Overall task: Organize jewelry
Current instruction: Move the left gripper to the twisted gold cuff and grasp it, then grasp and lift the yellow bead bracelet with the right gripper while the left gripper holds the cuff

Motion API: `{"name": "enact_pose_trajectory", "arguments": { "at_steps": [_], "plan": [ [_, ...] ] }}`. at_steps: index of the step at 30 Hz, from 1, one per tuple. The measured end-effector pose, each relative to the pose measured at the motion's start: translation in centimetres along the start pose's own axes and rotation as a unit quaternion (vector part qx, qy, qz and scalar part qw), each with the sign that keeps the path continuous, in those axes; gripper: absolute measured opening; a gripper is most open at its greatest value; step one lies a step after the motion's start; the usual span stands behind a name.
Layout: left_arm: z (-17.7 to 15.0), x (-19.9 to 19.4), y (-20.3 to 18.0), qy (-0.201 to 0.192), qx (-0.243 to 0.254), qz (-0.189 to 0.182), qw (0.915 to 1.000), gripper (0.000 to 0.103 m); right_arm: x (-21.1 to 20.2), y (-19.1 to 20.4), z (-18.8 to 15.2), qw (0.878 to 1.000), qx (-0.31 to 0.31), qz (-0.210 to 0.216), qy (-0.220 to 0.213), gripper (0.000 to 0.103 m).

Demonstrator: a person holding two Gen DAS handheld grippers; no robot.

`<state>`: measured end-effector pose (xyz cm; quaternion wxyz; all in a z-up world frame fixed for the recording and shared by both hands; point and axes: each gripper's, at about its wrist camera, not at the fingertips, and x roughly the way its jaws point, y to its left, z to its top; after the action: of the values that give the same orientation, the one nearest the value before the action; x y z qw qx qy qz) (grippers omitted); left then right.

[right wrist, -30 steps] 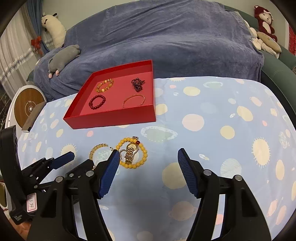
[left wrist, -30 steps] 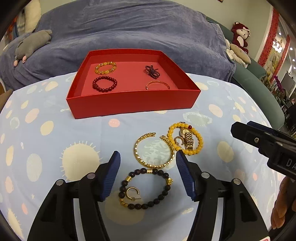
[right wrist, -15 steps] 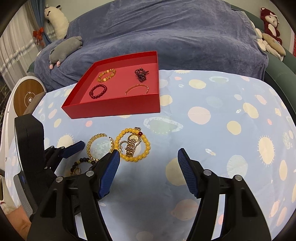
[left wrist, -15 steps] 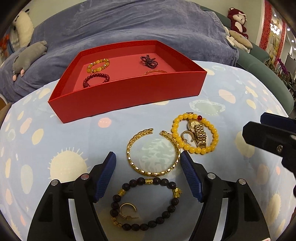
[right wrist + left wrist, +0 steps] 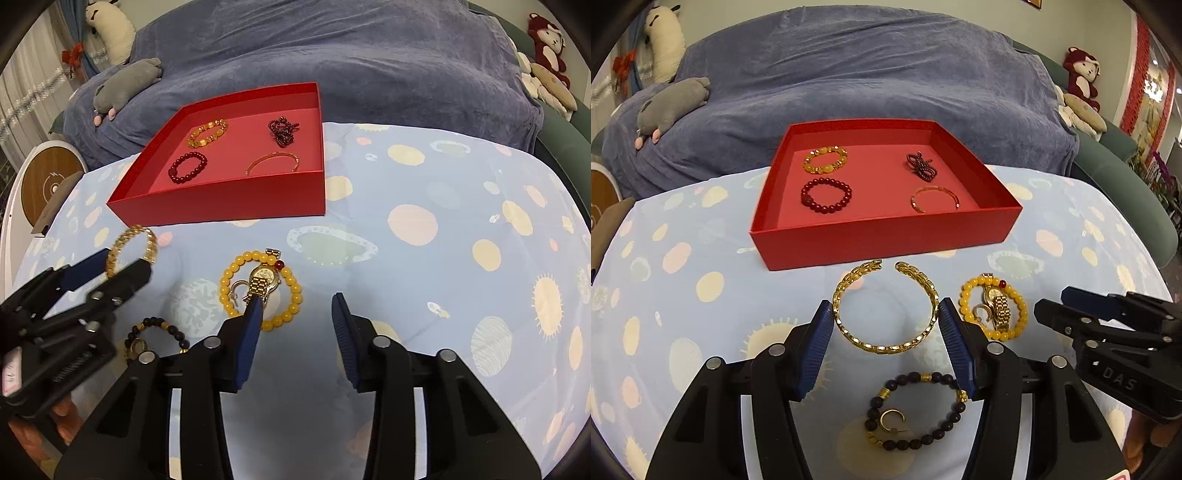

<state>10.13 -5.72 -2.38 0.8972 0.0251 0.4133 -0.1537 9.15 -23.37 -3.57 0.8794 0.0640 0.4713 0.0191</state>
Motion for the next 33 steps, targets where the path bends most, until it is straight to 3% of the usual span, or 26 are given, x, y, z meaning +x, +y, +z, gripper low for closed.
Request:
{"name": "enact_pose_trajectory", "arguments": {
  "at_steps": [5, 16, 19, 25, 33],
  "plan": [
    [0.0, -0.9, 1.2, -0.001, -0.013, -0.001, 0.9999, 0.055, 1.5, -0.5, 0.0, 1.000, 0.002, -0.008, 0.011, 0.024],
    [-0.9, -0.6, 2.2, 0.012, -0.021, -0.004, 0.9997, 0.055, 3.3, 0.4, 0.4, 1.000, -0.013, -0.014, 0.015, 0.024],
    [-0.9, -0.5, 2.5, 0.015, -0.025, -0.004, 0.9996, 0.055, 3.4, 0.6, 0.4, 1.000, -0.021, -0.016, 0.013, 0.008],
    [-0.9, -0.5, 3.3, 0.018, -0.032, -0.001, 0.9993, 0.055, 3.0, 0.7, 0.6, 1.000, -0.019, -0.015, 0.009, 0.007],
    [-0.3, -1.5, 3.5, 0.005, -0.036, -0.002, 0.9993, 0.055, -0.6, 0.8, 2.1, 0.999, -0.007, 0.011, -0.034, 0.007]
  ]
}}
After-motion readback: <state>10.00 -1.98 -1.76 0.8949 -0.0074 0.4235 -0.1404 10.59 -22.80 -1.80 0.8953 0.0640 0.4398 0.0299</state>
